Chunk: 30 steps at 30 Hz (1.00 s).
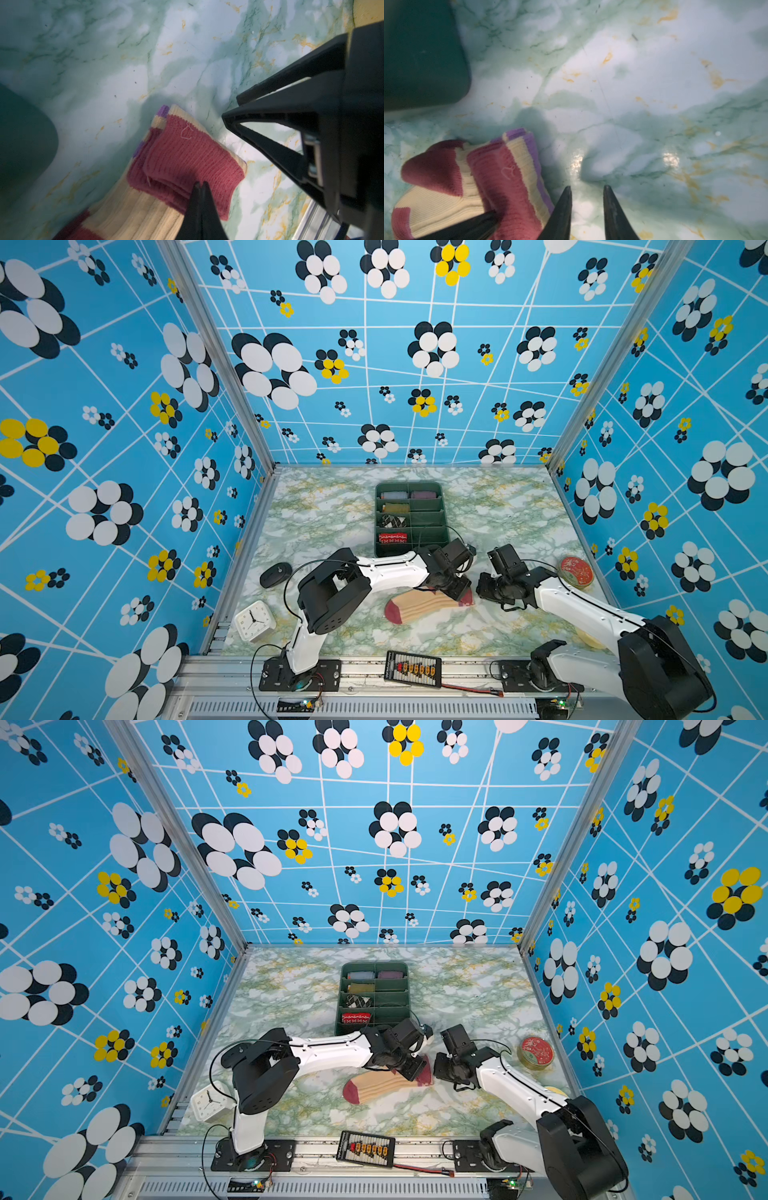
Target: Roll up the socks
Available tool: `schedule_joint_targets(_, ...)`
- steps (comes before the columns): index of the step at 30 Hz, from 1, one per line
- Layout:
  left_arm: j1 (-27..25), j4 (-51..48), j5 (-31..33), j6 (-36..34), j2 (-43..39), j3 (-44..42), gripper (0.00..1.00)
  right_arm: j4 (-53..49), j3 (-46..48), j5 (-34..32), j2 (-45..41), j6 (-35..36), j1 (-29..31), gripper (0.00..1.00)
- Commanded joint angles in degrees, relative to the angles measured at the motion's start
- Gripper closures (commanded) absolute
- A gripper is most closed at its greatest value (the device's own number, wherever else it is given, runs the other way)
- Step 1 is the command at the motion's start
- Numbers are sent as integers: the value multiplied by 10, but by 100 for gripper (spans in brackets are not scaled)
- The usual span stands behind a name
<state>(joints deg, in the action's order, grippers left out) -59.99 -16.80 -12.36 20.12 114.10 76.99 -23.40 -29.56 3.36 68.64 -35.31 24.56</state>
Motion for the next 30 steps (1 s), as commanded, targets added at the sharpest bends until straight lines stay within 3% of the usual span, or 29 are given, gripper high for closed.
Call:
schedule_joint_targets(1,7,-19,8,8,16,7,100,5,11,9,4,3,-4,72)
schedule_joint_targets(30,19,-1,-8,32,24,-27,100,68,26,70,18,21,-4,78)
